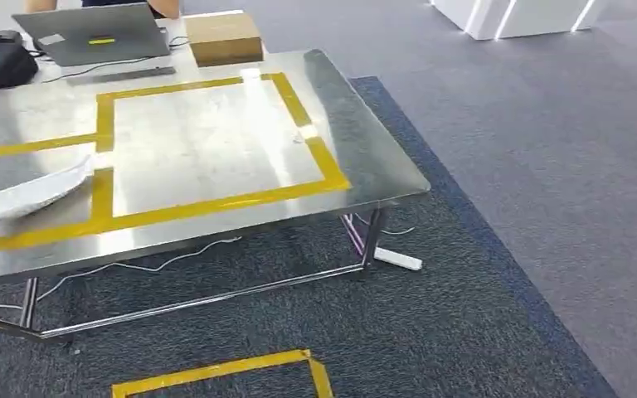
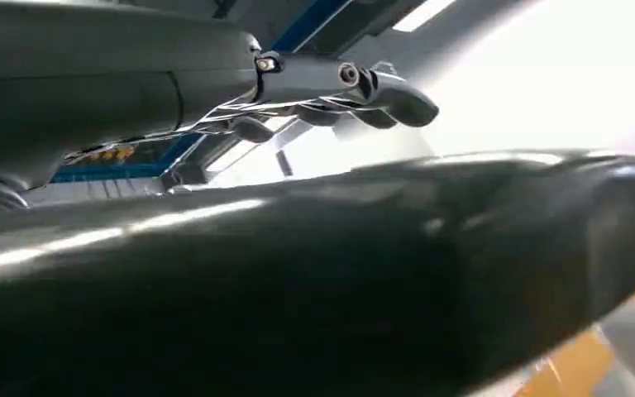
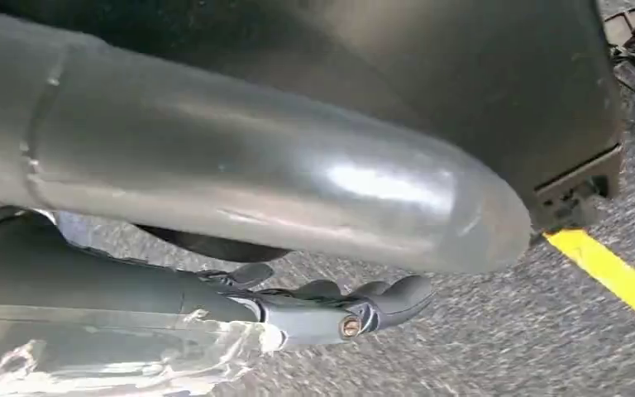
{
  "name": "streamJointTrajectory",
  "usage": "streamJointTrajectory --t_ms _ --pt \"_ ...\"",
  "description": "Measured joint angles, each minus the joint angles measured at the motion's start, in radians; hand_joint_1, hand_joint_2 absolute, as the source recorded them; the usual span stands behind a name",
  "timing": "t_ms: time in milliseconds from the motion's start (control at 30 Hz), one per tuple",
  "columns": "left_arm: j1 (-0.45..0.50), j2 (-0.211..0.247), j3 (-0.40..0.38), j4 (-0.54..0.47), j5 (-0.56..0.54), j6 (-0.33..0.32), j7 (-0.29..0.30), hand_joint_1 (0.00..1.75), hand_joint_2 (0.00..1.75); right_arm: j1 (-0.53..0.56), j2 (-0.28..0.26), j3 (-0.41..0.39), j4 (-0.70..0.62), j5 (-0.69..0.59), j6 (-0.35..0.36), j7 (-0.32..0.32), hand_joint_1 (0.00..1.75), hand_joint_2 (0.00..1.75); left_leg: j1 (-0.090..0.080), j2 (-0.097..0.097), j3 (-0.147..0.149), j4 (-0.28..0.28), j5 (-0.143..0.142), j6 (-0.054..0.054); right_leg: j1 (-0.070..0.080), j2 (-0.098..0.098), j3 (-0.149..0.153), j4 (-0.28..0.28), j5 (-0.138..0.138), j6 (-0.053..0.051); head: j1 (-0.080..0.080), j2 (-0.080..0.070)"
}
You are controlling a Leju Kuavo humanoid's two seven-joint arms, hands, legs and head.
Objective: Take the parts from the cabinet and place them on the table.
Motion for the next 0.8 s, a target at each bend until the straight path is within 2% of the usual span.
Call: streamJointTrajectory --t_ms 33,67,100,133,200,233,267,300,333,367,400,433,467,533,567,600,667,733,767,800 --pt "0.000 0.000 0.000 0.000 0.000 0.000 0.001 0.00 0.00 -0.001 0.000 0.000 0.000 0.000 0.000 0.000 0.00 0.00 0.002 0.016 0.053 -0.086 0.037 -0.004 -0.004 -0.009 0.001 0.012 -0.010 0.009 -0.002 0.000" --pt "0.000 0.000 0.000 0.000 0.000 0.000 0.002 0.00 0.00 -0.003 0.000 0.000 0.000 0.000 0.000 0.000 0.00 0.00 0.004 0.047 0.093 -0.154 0.042 -0.014 -0.001 -0.017 0.001 0.025 -0.021 0.023 -0.003 0.000" --pt "-0.005 -0.006 -0.001 0.001 0.000 -0.001 0.002 0.00 0.00 -0.005 -0.004 0.000 0.002 0.000 0.000 0.000 0.00 0.00 -0.002 0.042 0.089 -0.153 0.035 0.001 0.003 -0.021 -0.014 0.036 -0.037 0.032 -0.007 0.000" --pt "-0.001 -0.009 -0.003 0.001 0.000 -0.001 0.003 0.00 0.00 -0.007 -0.004 0.000 0.002 0.000 0.000 0.000 0.00 0.00 -0.004 0.035 0.085 -0.143 0.029 0.021 0.003 -0.026 -0.012 0.033 -0.048 0.037 0.005 0.000" --pt "0.002 -0.008 -0.004 0.003 -0.001 -0.001 0.003 0.00 0.00 -0.007 -0.004 0.000 0.002 -0.002 -0.001 0.000 0.00 0.00 -0.008 0.020 0.072 -0.131 0.022 0.034 -0.001 -0.032 -0.008 0.029 -0.051 0.042 0.011 0.000" --pt "0.000 -0.008 -0.003 0.003 -0.001 -0.002 0.003 0.00 0.00 -0.007 -0.004 0.000 0.002 -0.002 -0.001 0.000 0.00 0.00 -0.011 0.011 0.067 -0.124 0.020 0.042 -0.007 -0.035 -0.008 0.030 -0.054 0.048 0.011 0.000" --pt "0.001 -0.006 -0.003 0.003 -0.001 -0.002 0.005 0.00 0.00 -0.007 -0.003 0.000 0.001 -0.003 -0.001 0.000 0.00 0.00 -0.013 0.009 0.067 -0.126 0.022 0.052 -0.009 -0.010 -0.014 0.052 -0.078 0.048 0.013 0.000" --pt "-0.004 -0.007 -0.004 0.003 -0.001 -0.002 0.005 0.00 0.00 -0.007 -0.003 0.000 0.001 -0.003 -0.001 0.000 0.00 0.00 -0.016 0.006 0.067 -0.127 0.024 0.056 -0.007 0.011 -0.041 0.111 -0.118 0.042 0.014 0.000" --pt "-0.009 -0.009 -0.004 0.003 -0.002 -0.003 0.006 0.00 0.00 -0.007 -0.003 0.000 0.001 -0.004 -0.001 0.000 0.00 0.00 -0.021 0.001 0.065 -0.127 0.025 0.060 -0.002 0.022 -0.085 0.202 -0.166 0.037 0.021 0.000" --pt "-0.010 -0.011 -0.005 0.003 -0.003 -0.004 0.006 0.00 0.00 -0.006 -0.003 0.000 0.001 -0.005 -0.001 0.000 0.00 0.00 -0.027 -0.005 0.063 -0.127 0.025 0.063 0.002 0.028 -0.130 0.293 -0.203 0.031 0.023 0.000" --pt "-0.010 -0.013 -0.007 0.004 -0.006 -0.006 0.006 0.00 0.00 -0.005 -0.003 0.000 0.001 -0.006 -0.001 0.000 0.00 0.00 -0.035 -0.010 0.062 -0.127 0.024 0.067 0.008 0.032 -0.172 0.368 -0.228 0.023 0.022 0.000" --pt "-0.009 -0.016 -0.008 0.005 -0.008 -0.007 0.007 0.00 0.00 -0.004 -0.003 0.000 0.001 -0.006 -0.002 0.000 0.00 0.00 -0.041 -0.017 0.062 -0.127 0.024 0.069 0.016 0.035 -0.193 0.395 -0.225 0.012 0.022 0.000" --pt "-0.010 -0.018 -0.010 0.006 -0.008 -0.007 0.007 0.00 0.00 -0.003 -0.003 0.000 0.001 -0.006 -0.002 0.000 0.00 0.00 -0.047 -0.025 0.063 -0.127 0.023 0.071 0.025 0.038 -0.186 0.369 -0.197 -0.002 0.022 0.000" --pt "-0.016 -0.019 -0.012 0.006 -0.008 -0.007 0.008 0.00 0.00 -0.003 -0.003 0.000 0.001 -0.006 -0.002 0.000 0.00 0.00 -0.054 -0.041 0.066 -0.127 0.024 0.073 0.044 0.051 -0.119 0.210 -0.099 -0.027 0.021 0.000" --pt "-0.019 -0.020 -0.013 0.006 -0.008 -0.007 0.008 0.00 0.00 -0.003 -0.003 0.000 0.001 -0.006 -0.002 0.000 0.00 0.00 -0.054 -0.046 0.067 -0.127 0.025 0.074 0.050 0.074 -0.080 0.124 -0.057 -0.039 0.022 0.000" --pt "-0.022 -0.022 -0.014 0.006 -0.008 -0.007 0.008 0.00 0.00 -0.003 -0.003 0.000 0.001 -0.006 -0.003 0.000 0.00 0.00 -0.057 -0.053 0.065 -0.125 0.025 0.074 0.056 0.112 -0.064 0.078 -0.040 -0.045 0.020 0.000" --pt "-0.021 -0.023 -0.016 0.006 -0.008 -0.008 0.009 0.00 0.00 -0.002 -0.003 0.000 0.001 -0.008 -0.003 0.000 0.00 0.00 -0.057 -0.067 0.062 -0.125 0.029 0.069 0.059 0.088 -0.064 0.077 -0.032 -0.035 0.020 0.000" --pt "-0.021 -0.021 -0.018 0.006 -0.008 -0.008 0.009 0.00 0.00 -0.003 -0.004 0.000 0.001 -0.008 -0.003 0.000 0.00 0.00 -0.053 -0.081 0.064 -0.140 0.041 0.052 0.062 0.076 -0.050 0.062 -0.020 -0.043 0.023 0.000" --pt "-0.019 -0.019 -0.018 0.006 -0.008 -0.008 0.009 0.00 0.00 -0.005 -0.003 0.000 0.001 -0.008 -0.003 0.000 0.00 0.00 -0.051 -0.061 0.059 -0.134 0.034 0.054 0.053 0.067 -0.043 0.047 -0.008 -0.045 0.021 0.000" --pt "-0.022 -0.016 -0.019 0.006 -0.008 -0.009 0.009 0.00 0.00 -0.004 -0.003 0.000 0.001 -0.008 -0.003 0.000 0.00 0.00 -0.058 -0.030 0.044 -0.104 0.007 0.051 0.053 0.062 -0.043 0.043 -0.004 -0.049 0.019 0.000"
